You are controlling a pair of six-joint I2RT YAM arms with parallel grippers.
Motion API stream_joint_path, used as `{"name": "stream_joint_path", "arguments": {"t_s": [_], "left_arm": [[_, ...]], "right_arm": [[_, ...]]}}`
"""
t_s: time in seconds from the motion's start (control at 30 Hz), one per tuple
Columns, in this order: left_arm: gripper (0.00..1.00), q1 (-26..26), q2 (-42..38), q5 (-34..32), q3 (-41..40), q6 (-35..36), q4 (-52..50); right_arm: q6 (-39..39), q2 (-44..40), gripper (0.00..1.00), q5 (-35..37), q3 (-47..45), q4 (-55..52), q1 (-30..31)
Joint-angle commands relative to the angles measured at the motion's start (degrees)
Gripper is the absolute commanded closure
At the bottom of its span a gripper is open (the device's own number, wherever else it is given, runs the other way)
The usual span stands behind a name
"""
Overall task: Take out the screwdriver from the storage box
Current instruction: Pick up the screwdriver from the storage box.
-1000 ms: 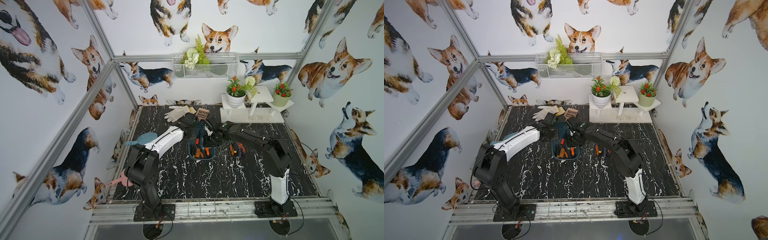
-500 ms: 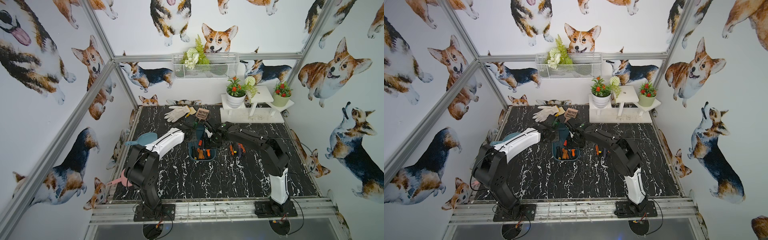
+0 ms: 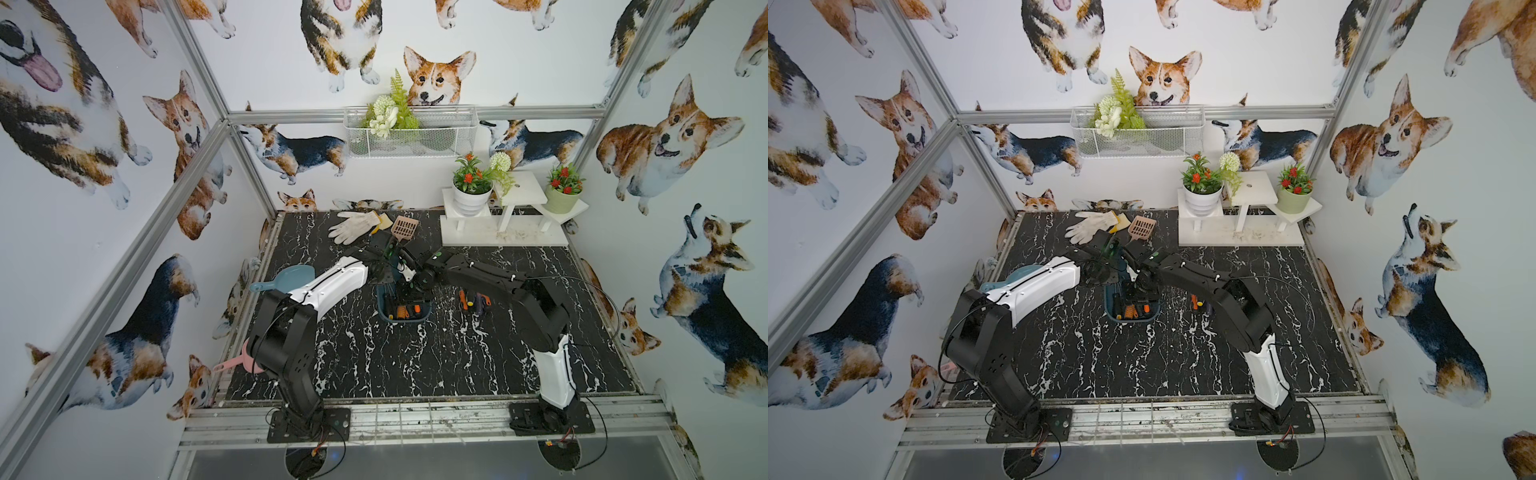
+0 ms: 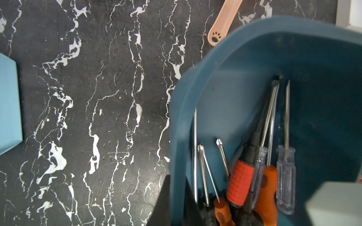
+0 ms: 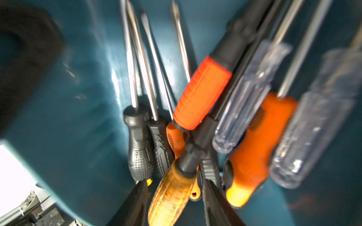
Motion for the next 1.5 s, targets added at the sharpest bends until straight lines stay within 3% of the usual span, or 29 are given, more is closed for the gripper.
{"name": "stream_joint_path", "arguments": {"t_s": [0.0, 0.3, 0.83, 1.47], "left_arm": [[1.00, 0.05, 0.02, -0.02, 0.72, -0.83, 2.84], [1.00, 0.05, -0.37, -0.18, 0.41, -1.21, 2.93], [1.00, 0.14, -0.18, -0.39, 0.01, -1.69, 2.99], [1.00, 0.35, 0.42, -0.30, -0.43, -1.17, 3.22]], "right_arm": [[0.39, 1.22, 0.48, -0.39, 1.17, -3.18, 0.54], [-0.14, 3.12, 0.56, 0.65, 2.40, -6.07, 0.93], [-0.22, -4.09, 1.00, 4.40, -0.83, -3.18, 0.61], [-3.74, -16.74, 1.00, 11.39, -8.24, -4.01, -9.12]]}}
